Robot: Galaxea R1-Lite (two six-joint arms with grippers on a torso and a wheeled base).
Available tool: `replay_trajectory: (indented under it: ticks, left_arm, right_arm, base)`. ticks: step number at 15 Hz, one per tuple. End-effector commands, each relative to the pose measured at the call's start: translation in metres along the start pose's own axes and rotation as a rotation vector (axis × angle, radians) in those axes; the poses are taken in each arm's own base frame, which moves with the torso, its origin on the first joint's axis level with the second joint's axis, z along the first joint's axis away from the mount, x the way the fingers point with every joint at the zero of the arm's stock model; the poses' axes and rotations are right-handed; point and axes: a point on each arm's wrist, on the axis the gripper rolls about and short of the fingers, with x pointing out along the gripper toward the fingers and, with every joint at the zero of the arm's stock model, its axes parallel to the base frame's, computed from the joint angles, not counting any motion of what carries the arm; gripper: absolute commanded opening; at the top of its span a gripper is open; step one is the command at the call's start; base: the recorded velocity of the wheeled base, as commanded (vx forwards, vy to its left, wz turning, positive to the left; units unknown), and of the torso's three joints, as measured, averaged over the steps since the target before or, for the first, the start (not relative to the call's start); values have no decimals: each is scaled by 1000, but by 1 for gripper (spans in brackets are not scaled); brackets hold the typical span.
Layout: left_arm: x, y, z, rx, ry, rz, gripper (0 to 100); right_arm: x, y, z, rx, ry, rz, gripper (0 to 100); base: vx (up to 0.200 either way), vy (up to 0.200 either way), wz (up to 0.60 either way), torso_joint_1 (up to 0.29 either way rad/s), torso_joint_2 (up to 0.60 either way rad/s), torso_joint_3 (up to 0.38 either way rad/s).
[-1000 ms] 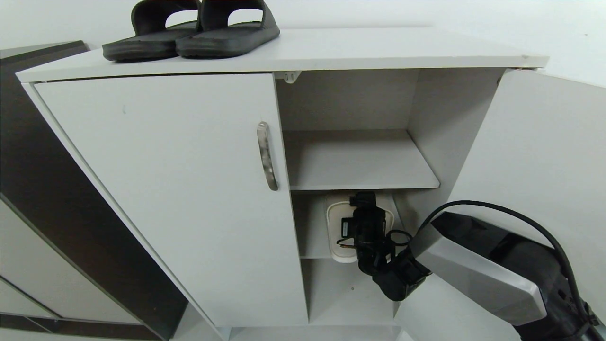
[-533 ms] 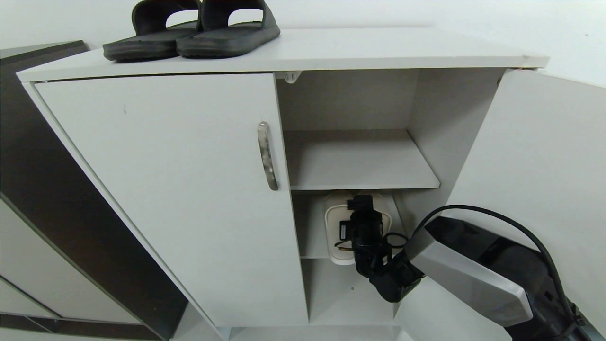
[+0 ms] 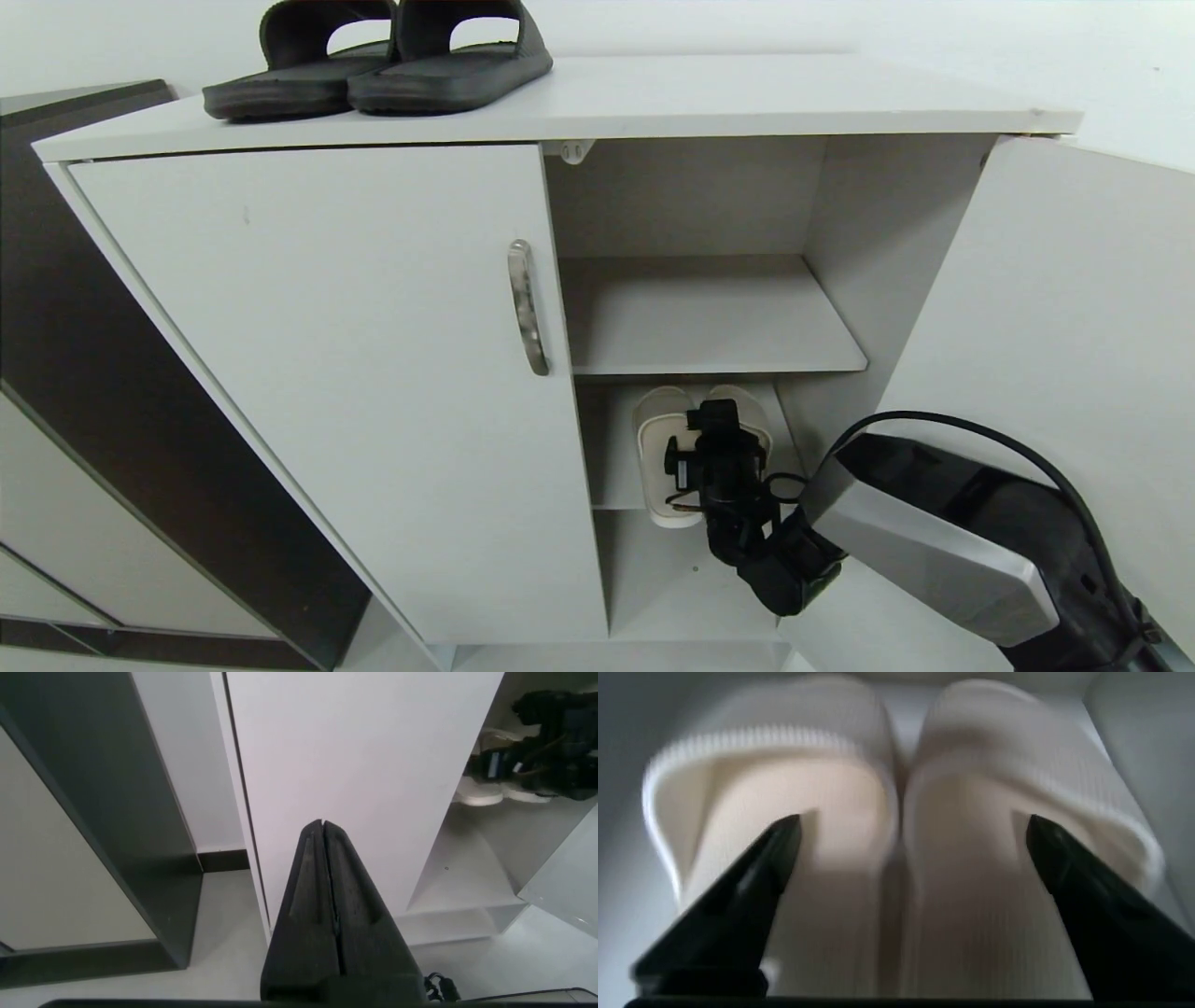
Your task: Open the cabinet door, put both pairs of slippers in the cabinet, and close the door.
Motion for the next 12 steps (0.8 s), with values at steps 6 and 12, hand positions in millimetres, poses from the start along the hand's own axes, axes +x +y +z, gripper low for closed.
replay_trajectory:
  ticks: [6,12]
  left_arm:
    - [0,0,0,-1,1,0,0]
    - [0,0,0,-1,1,-2,0]
  right_arm:
    - [-107,-17,25,-30,-10,107,100]
    - [-108,-22,22,-19,-19,101,100]
  base:
    - [0,0,0,0,0,0]
    - [-100,0,0,2,0,1]
